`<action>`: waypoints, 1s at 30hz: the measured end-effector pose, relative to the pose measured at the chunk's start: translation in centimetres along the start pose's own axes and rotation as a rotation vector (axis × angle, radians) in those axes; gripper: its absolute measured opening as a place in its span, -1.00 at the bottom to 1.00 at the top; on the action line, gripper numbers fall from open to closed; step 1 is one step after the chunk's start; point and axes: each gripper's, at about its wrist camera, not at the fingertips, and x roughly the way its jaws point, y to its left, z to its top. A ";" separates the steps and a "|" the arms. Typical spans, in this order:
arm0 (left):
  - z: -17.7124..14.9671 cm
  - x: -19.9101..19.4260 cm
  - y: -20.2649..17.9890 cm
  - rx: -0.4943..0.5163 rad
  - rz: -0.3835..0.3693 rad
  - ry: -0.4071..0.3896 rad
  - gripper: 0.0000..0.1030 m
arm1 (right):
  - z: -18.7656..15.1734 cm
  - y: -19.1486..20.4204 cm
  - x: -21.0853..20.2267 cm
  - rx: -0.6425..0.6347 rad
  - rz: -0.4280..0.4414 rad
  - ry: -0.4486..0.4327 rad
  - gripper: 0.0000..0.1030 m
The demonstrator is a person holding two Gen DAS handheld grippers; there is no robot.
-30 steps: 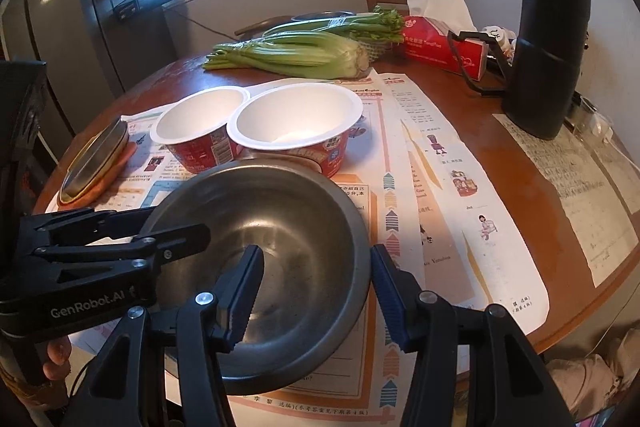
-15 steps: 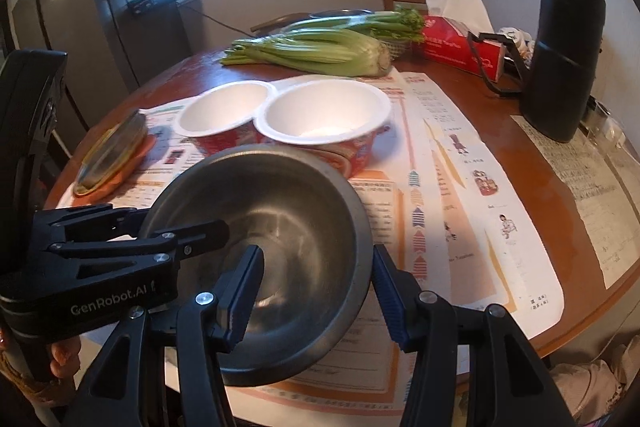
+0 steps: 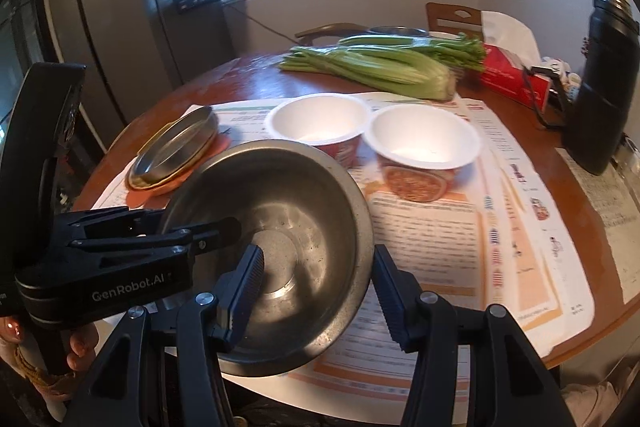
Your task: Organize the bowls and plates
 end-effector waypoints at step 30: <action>0.2 2.1 1.2 -0.001 0.045 0.007 -0.16 | -0.2 0.4 2.4 0.027 0.031 0.048 0.07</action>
